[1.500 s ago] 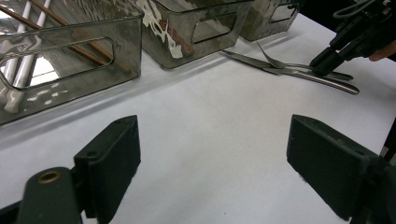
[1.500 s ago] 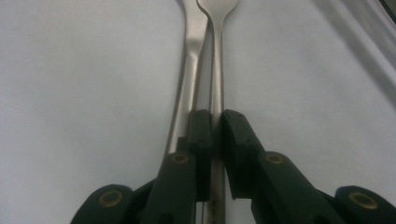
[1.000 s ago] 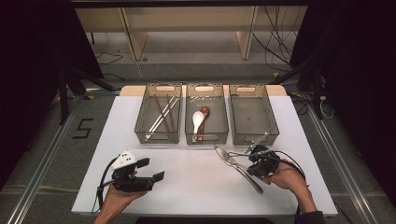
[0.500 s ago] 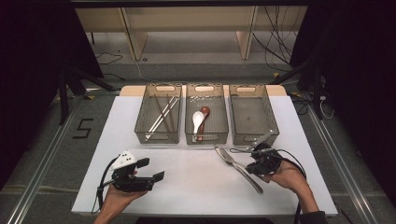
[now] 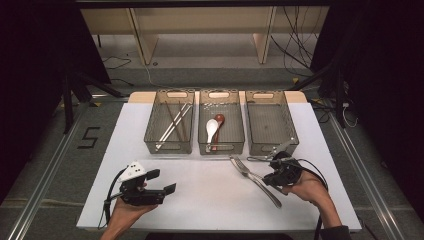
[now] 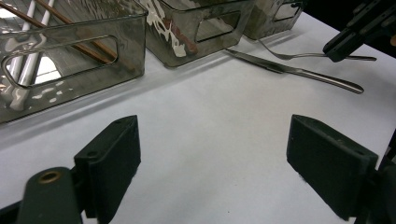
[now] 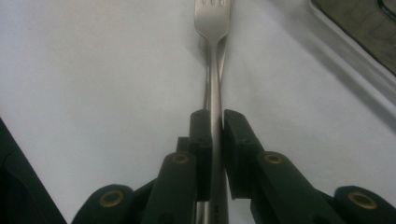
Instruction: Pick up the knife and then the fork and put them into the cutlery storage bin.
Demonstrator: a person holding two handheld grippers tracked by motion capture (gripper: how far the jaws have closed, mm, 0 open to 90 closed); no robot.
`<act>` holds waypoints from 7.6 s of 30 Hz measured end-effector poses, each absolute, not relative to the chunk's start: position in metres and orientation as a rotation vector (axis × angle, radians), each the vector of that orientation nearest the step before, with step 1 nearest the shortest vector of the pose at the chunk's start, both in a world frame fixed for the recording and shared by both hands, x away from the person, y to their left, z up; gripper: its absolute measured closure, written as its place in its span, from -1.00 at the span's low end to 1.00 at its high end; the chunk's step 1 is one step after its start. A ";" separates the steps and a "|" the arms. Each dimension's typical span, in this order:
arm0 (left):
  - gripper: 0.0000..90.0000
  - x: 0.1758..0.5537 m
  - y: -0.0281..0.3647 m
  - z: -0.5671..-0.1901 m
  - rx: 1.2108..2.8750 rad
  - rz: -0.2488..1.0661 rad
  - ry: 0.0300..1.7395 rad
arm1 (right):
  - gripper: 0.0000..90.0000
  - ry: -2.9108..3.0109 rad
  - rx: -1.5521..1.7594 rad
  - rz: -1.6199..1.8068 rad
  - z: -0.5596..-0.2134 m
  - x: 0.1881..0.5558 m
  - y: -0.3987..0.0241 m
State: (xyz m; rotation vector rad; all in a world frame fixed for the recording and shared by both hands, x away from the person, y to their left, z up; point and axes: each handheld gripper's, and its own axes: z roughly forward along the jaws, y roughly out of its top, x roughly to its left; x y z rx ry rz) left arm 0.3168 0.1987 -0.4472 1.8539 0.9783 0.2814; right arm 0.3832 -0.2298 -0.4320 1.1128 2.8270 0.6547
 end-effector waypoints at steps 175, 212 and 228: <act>-0.64 0.315 0.205 -0.446 1.788 0.348 0.962 | -0.35 2.665 1.221 0.711 -0.402 0.400 -0.204; -0.64 0.314 0.205 -0.446 1.795 0.346 0.956 | 0.27 2.833 1.220 0.368 -0.446 0.392 -0.197; -0.64 0.314 0.204 -0.446 1.797 0.347 0.952 | 0.63 2.840 1.203 0.329 -0.453 0.392 -0.194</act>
